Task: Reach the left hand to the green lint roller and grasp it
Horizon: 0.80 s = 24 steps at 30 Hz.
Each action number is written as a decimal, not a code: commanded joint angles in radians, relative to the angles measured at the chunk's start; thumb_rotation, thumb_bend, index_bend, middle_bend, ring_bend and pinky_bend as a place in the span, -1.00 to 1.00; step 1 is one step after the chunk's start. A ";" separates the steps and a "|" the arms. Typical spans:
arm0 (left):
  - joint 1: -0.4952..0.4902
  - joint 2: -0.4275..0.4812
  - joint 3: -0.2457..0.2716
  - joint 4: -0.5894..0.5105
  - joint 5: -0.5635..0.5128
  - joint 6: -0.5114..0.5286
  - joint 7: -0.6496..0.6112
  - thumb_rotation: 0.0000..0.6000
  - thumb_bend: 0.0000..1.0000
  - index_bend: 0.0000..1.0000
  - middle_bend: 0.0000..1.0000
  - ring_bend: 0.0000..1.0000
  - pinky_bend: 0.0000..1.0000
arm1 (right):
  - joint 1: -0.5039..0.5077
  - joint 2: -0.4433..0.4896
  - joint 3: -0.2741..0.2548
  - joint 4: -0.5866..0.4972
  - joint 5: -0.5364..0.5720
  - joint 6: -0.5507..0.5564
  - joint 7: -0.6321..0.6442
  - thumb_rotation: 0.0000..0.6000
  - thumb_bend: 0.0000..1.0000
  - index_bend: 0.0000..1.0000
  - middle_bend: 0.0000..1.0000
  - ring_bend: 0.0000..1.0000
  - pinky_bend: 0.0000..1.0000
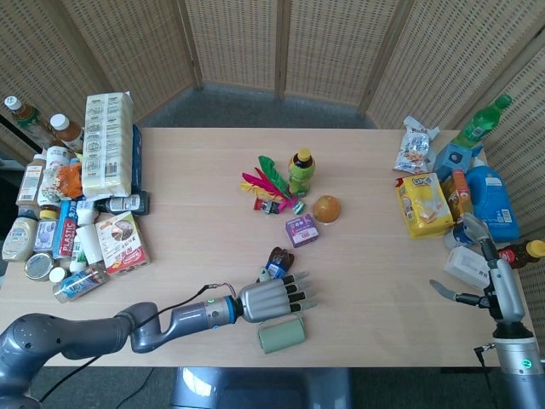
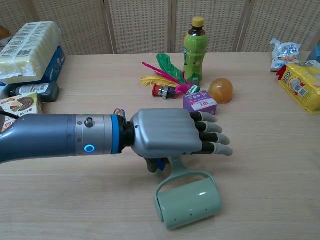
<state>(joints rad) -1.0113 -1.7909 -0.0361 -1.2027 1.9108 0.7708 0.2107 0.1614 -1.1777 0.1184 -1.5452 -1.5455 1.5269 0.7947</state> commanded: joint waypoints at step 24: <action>0.025 0.078 -0.038 -0.152 -0.116 0.119 0.210 1.00 -0.91 0.62 0.53 0.59 0.73 | -0.008 -0.002 -0.010 0.004 -0.024 0.013 -0.002 1.00 -0.79 -1.00 -1.00 -1.00 -0.68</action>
<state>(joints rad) -0.9932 -1.7400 -0.0658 -1.3281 1.8029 0.8728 0.4084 0.1543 -1.1787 0.1089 -1.5413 -1.5684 1.5398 0.7929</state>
